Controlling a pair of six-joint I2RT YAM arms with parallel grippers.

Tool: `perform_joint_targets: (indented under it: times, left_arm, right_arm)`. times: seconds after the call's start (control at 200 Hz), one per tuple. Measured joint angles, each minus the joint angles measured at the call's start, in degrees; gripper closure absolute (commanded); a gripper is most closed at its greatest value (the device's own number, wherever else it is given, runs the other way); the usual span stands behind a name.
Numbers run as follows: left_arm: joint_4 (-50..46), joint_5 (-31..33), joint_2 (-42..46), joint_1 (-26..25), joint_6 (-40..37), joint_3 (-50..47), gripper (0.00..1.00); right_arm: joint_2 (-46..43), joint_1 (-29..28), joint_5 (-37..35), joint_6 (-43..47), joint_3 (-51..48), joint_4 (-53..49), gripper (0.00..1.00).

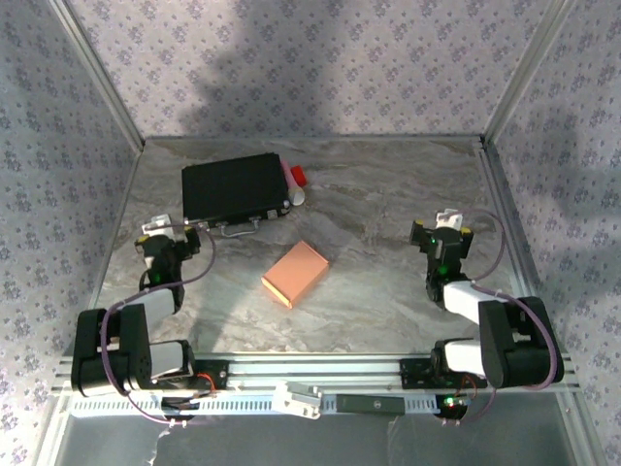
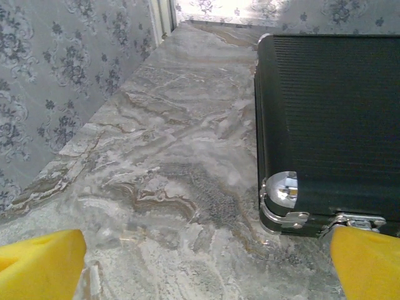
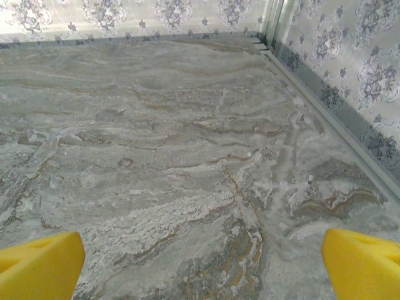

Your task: Fold the paper box

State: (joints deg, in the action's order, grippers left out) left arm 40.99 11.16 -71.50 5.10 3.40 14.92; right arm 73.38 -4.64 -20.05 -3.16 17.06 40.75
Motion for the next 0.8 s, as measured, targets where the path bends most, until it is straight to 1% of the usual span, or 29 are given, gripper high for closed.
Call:
perform_joint_targets:
  times: [0.065,0.135,0.225,0.305,0.415,0.52,0.655,0.8]
  left_arm:
    - [-1.3,-0.1,-1.4,-0.3,-0.5,1.8,0.00]
    - [-3.4,-0.4,-3.6,-0.3,-0.9,4.8,0.00]
    - [-6.0,-0.9,-6.2,-0.3,-1.3,8.8,0.00]
    - [-7.2,-1.3,-6.9,-0.4,-1.5,10.4,0.00]
    - [-8.5,-1.5,-7.0,-0.4,-1.5,10.6,0.00]
    - [-10.0,-1.5,-7.4,-0.3,-1.5,10.8,0.00]
    - [-11.1,-1.9,-8.1,-0.3,-1.4,11.3,0.00]
    - [-7.8,-4.3,-7.4,-0.8,-0.6,9.3,0.00]
  right_arm:
    - [1.9,1.3,1.3,0.6,-0.1,3.0,0.01]
    - [6.2,3.2,3.0,1.0,-0.3,7.5,0.01]
    - [10.1,4.4,4.5,1.2,-0.3,8.4,0.01]
    - [12.3,4.9,6.2,1.3,-0.2,9.7,0.01]
    - [13.0,5.4,8.3,1.4,1.4,7.8,0.01]
    - [13.2,5.4,8.9,1.7,3.5,7.5,0.01]
    - [13.2,5.2,9.1,2.0,3.9,7.3,0.01]
    - [13.2,5.2,9.4,2.2,3.9,7.3,0.01]
